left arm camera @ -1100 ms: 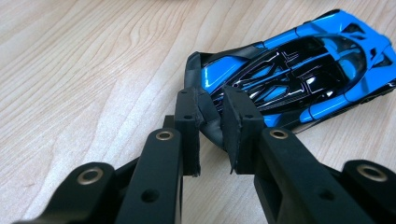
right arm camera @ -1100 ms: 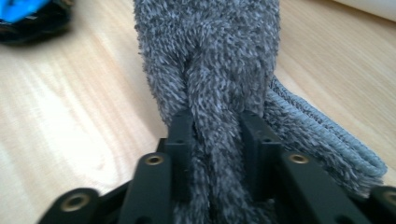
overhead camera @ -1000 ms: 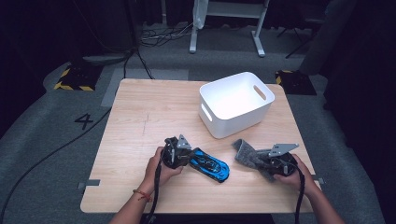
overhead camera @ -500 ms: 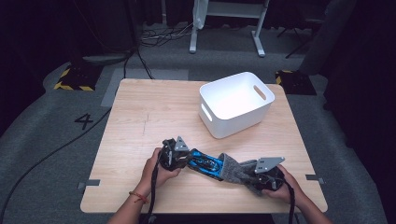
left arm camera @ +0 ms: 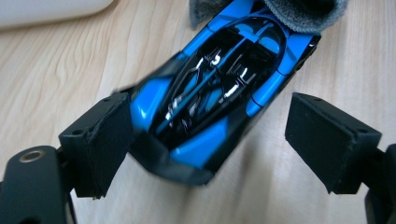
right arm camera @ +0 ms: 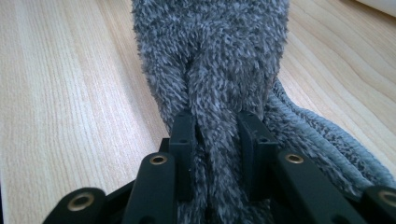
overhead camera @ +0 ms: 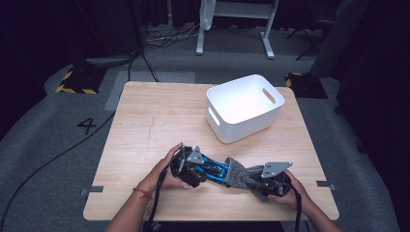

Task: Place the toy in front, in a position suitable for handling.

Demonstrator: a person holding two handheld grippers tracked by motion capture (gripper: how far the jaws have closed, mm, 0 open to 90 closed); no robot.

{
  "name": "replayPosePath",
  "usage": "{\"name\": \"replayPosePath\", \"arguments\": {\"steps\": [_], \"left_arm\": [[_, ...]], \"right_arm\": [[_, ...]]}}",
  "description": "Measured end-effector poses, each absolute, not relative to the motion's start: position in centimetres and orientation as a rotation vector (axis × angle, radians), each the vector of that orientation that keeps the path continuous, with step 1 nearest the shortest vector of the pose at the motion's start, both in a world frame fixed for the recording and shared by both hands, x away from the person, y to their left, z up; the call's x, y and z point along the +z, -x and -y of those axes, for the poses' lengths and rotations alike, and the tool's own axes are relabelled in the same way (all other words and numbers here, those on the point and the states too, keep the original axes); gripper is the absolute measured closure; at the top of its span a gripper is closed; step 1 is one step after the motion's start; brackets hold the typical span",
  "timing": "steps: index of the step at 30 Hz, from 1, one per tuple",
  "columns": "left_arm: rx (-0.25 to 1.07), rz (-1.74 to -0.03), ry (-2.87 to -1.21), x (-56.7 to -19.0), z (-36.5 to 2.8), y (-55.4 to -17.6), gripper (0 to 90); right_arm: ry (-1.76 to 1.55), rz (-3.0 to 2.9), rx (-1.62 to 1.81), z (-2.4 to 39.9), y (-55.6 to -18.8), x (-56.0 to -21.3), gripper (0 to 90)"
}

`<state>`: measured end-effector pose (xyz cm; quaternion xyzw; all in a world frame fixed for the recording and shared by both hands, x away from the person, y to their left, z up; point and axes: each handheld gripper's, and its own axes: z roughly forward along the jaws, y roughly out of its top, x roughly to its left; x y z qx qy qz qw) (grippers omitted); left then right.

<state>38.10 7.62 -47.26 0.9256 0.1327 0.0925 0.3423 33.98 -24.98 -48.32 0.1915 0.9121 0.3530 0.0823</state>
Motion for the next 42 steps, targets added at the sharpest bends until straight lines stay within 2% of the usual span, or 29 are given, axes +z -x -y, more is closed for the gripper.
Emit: {"name": "replayPosePath", "arguments": {"steps": [2, 5, 6, 8, 11, 13, 17, 21, 22, 24, 25, 29, 42], "left_arm": [[0.237, -0.347, -2.39, -47.3, -7.6, -38.3, 15.5], [0.125, -0.267, -2.364, -47.6, -7.5, -38.8, 14.6], [0.082, -0.257, -2.368, -48.0, -7.3, -38.9, 17.3], [0.074, -0.237, -2.333, -48.4, -7.1, -38.9, 14.1], [0.092, -0.215, -2.331, -48.3, -6.8, -39.0, 19.3], [0.082, -0.231, -2.321, -48.2, -6.9, -39.3, 19.5], [0.168, -0.312, -2.295, -47.7, -7.5, -39.7, 16.5], [0.089, -0.342, -2.312, -48.1, -8.1, -40.7, 15.3], [0.048, -0.341, -2.334, -48.4, -7.7, -40.8, 13.5], [0.01, -0.292, -2.374, -48.6, -7.2, -40.7, 2.4], [0.01, -0.292, -2.374, -48.6, -7.2, -40.7, 0.1], [0.024, -0.257, -2.443, -48.6, -6.9, -40.8, 11.1], [0.057, -0.224, -2.504, -48.7, -7.7, -38.0, 16.3]], "right_arm": [[-0.573, -2.73, 1.066, 25.1, -34.1, -48.4, 70.2], [-0.569, -2.731, 1.067, 25.1, -34.1, -48.4, 70.1], [-0.566, -2.731, 1.067, 25.1, -34.1, -48.4, 70.0], [-0.564, -2.73, 1.07, 25.1, -34.1, -48.4, 69.7], [-0.562, -2.725, 1.072, 25.1, -34.2, -48.4, 69.3], [-0.555, -2.725, 1.064, 25.1, -34.2, -48.4, 69.2], [-0.558, -2.722, 1.066, 25.2, -34.3, -48.4, 69.1], [-0.559, -2.72, 1.061, 25.1, -34.2, -48.4, 69.0], [-0.558, -2.722, 1.06, 25.1, -34.2, -48.4, 69.0], [-0.563, -2.723, 1.064, 25.2, -34.3, -48.4, 69.1], [-0.563, -2.723, 1.064, 25.2, -34.3, -48.4, 69.1], [-0.563, -2.725, 1.07, 25.2, -34.3, -48.4, 68.5], [-0.641, -2.66, 1.045, 25.3, -34.3, -48.4, 66.7]]}}
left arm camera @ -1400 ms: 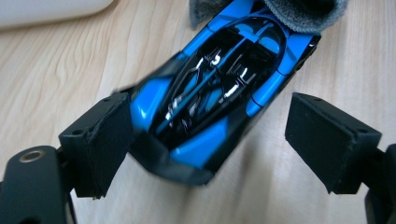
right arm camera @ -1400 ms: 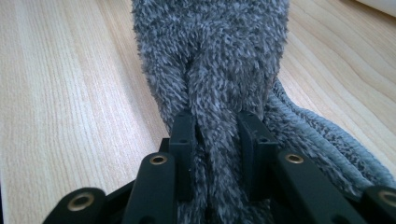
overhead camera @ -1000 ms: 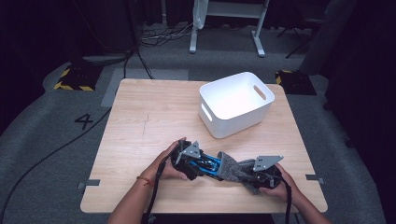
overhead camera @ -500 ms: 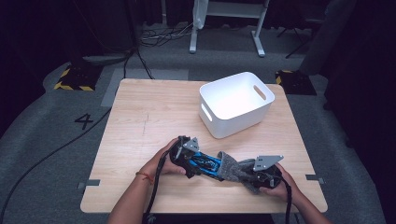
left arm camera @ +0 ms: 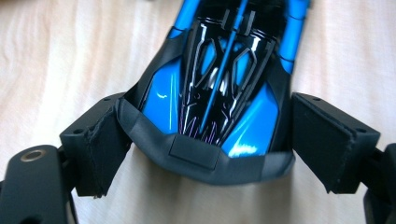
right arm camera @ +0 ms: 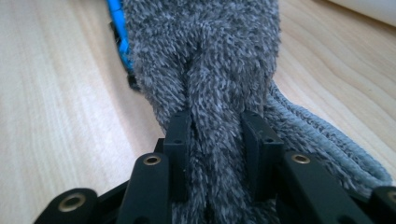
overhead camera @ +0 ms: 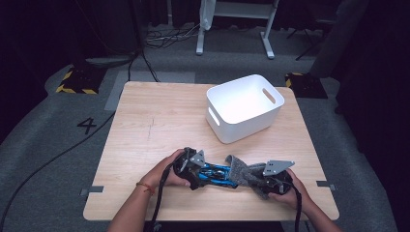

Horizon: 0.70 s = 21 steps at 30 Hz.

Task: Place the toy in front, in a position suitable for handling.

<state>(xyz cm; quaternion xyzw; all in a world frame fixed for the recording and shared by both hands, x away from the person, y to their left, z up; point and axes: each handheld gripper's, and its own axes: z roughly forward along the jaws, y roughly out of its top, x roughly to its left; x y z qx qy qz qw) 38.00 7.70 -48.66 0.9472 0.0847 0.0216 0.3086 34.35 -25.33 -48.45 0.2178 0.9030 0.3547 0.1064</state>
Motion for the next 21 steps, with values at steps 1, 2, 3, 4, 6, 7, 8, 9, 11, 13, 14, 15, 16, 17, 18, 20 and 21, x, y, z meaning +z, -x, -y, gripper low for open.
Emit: {"name": "replayPosePath", "arguments": {"steps": [1, 2, 3, 4, 6, 7, 8, 9, 11, 13, 14, 15, 16, 17, 18, 20, 21], "left_arm": [[0.06, -0.225, -2.508, -48.6, -8.0, -37.4, 16.3], [0.06, -0.225, -2.508, -48.6, -8.0, -37.4, 16.5], [0.055, -0.24, -2.509, -48.5, -8.3, -36.9, 16.6], [0.055, -0.252, -2.498, -48.5, -8.3, -36.8, 17.9], [0.043, -0.268, -2.483, -48.4, -8.4, -36.7, 20.5], [0.031, -0.28, -2.471, -48.3, -8.4, -36.7, 20.5], [0.037, -0.294, -2.448, -48.0, -8.2, -36.7, 21.4], [0.049, -0.292, -2.439, -47.8, -8.0, -36.7, 21.2], [0.071, -0.294, -2.434, -47.1, -7.3, -36.7, 20.4], [0.077, -0.274, -2.448, -46.4, -6.4, -36.8, 20.3], [0.078, -0.267, -2.458, -46.2, -5.8, -36.8, 20.3], [0.064, -0.269, -2.465, -46.0, -5.2, -36.8, 20.3], [0.059, -0.251, -2.479, -46.0, -4.5, -36.8, 20.3], [0.06, -0.235, -2.5, -46.0, -3.8, -36.8, 20.3], [0.06, -0.221, -2.526, -46.2, -3.2, -36.8, 20.6], [0.086, -0.219, -2.551, -46.5, -2.4, -36.7, 20.7], [0.079, -0.228, -2.554, -46.7, -2.3, -36.9, 21.2]], "right_arm": [[-0.647, -2.648, 1.043, 25.2, -34.5, -48.5, 67.0], [-0.647, -2.648, 1.043, 25.2, -34.5, -48.5, 67.0], [-0.659, -2.636, 1.038, 25.2, -34.5, -48.5, 67.7], [-0.659, -2.632, 1.037, 25.2, -34.5, -48.5, 68.1], [-0.661, -2.623, 1.03, 25.3, -34.5, -48.4, 68.6], [-0.666, -2.618, 1.024, 25.3, -34.6, -48.4, 68.8], [-0.676, -2.616, 1.029, 25.6, -34.8, -48.4, 69.0], [-0.688, -2.615, 1.035, 25.7, -34.9, -48.4, 69.1], [-0.7, -2.609, 1.029, 25.8, -35.1, -48.4, 69.3], [-0.716, -2.612, 1.045, 25.9, -35.2, -48.5, 69.9], [-0.717, -2.614, 1.048, 25.8, -35.2, -48.5, 70.2], [-0.718, -2.615, 1.051, 25.8, -35.3, -48.5, 70.4], [-0.724, -2.614, 1.061, 25.8, -35.3, -48.6, 70.6], [-0.735, -2.616, 1.074, 25.9, -35.4, -48.6, 71.1], [-0.74, -2.62, 1.086, 25.9, -35.4, -48.6, 71.3], [-0.736, -2.619, 1.087, 25.9, -35.4, -48.6, 71.3], [-0.733, -2.616, 1.084, 25.9, -35.4, -48.6, 71.3]]}}
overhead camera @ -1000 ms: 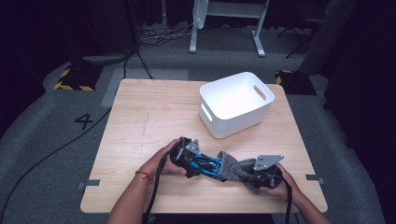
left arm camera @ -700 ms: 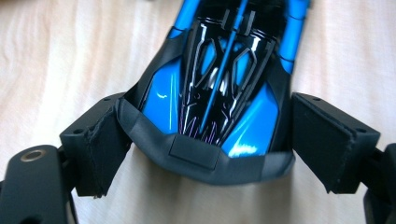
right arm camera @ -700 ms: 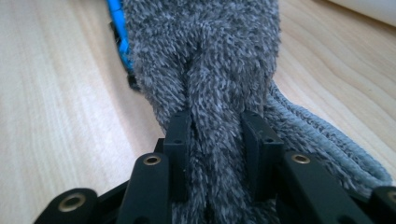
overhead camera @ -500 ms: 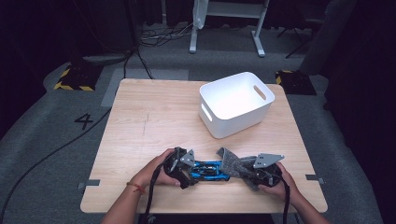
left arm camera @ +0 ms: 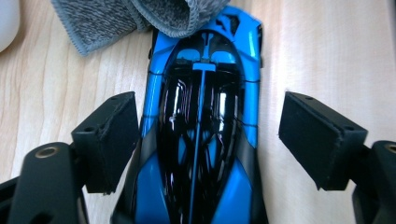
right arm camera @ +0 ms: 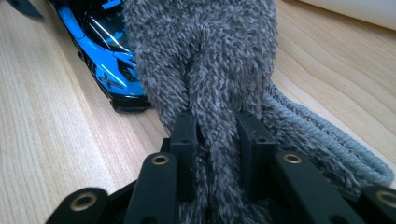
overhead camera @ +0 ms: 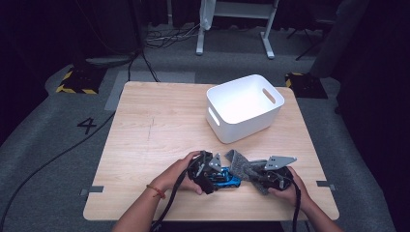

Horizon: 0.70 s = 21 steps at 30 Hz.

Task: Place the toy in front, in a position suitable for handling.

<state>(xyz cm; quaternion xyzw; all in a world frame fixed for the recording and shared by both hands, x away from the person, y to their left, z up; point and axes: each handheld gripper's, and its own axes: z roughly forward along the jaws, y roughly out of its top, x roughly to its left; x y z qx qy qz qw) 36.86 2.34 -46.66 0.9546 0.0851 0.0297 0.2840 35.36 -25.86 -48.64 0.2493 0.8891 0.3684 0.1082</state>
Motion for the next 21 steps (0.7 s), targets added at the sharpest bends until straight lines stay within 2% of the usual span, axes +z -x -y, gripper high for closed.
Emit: {"name": "replayPosePath", "arguments": {"steps": [4, 21], "left_arm": [[0.062, -0.251, -2.561, -47.2, -2.5, -37.2, 25.0], [0.07, -0.257, -2.552, -48.0, -4.8, -36.7, 24.9]], "right_arm": [[-0.726, -2.61, 1.081, 25.9, -35.3, -48.6, 71.0], [-0.741, -2.597, 1.043, 26.8, -35.8, -48.4, 71.4]]}}
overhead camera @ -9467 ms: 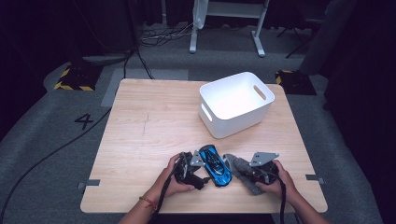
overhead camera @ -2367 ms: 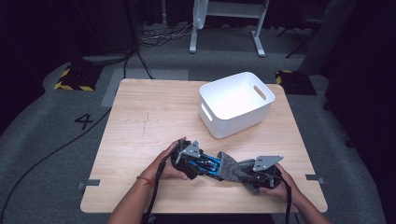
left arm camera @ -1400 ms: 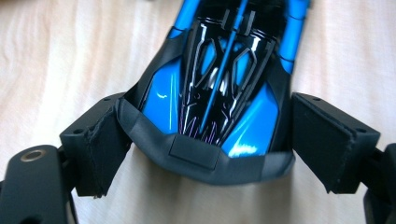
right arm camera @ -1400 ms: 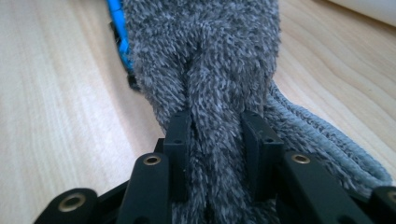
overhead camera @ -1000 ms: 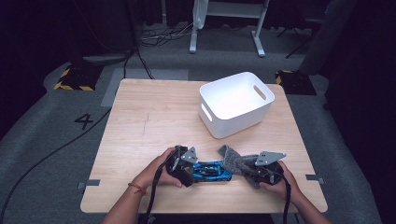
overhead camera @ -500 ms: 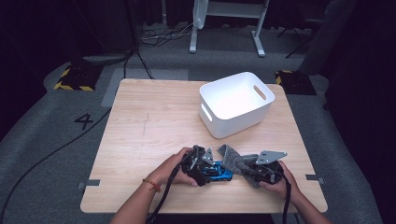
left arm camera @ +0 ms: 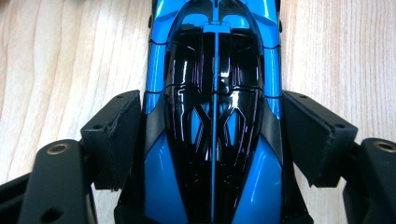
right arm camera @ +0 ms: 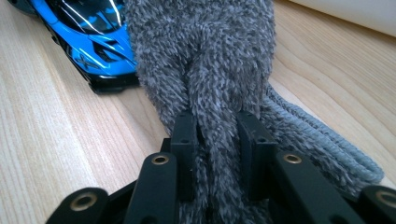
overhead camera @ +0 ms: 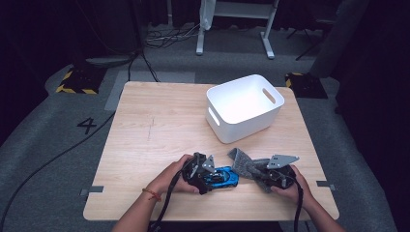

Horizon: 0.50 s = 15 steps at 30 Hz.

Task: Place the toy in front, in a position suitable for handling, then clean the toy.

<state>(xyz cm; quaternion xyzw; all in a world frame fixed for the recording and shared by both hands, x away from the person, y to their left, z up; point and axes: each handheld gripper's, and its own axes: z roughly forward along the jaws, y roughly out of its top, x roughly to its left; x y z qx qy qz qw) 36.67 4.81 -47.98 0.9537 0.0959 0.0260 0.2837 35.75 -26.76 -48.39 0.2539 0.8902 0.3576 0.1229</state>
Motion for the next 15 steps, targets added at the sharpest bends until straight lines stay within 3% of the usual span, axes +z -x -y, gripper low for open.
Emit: {"name": "replayPosePath", "arguments": {"steps": [15], "left_arm": [[0.065, -0.325, -2.571, -47.7, -4.6, -36.4, 24.0]], "right_arm": [[-0.675, -2.654, 1.09, 25.2, -35.1, -48.7, 73.1]]}}
